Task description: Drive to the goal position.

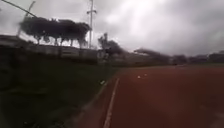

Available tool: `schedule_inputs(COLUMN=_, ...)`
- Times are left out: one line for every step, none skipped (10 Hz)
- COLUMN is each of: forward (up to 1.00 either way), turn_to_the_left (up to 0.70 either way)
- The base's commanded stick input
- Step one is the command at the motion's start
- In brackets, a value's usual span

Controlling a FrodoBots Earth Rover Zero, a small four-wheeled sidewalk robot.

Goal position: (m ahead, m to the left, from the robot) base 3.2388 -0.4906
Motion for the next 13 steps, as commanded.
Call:
schedule_inputs(forward=0.7, turn_to_the_left=-0.28)
schedule_inputs(forward=0.7, turn_to_the_left=-0.28)
schedule_inputs(forward=0.7, turn_to_the_left=-0.28)
schedule_inputs(forward=0.7, turn_to_the_left=-0.28)
schedule_inputs(forward=0.7, turn_to_the_left=-0.28)
schedule_inputs(forward=0.7, turn_to_the_left=-0.1)
schedule_inputs(forward=0.7, turn_to_the_left=0.0)
schedule_inputs(forward=0.7, turn_to_the_left=0.0)
schedule_inputs(forward=0.7, turn_to_the_left=0.0)
schedule_inputs(forward=0.7, turn_to_the_left=0.0)
schedule_inputs(forward=0.7, turn_to_the_left=0.0)
schedule_inputs(forward=0.7, turn_to_the_left=0.0)
schedule_inputs(forward=0.7, turn_to_the_left=0.0)
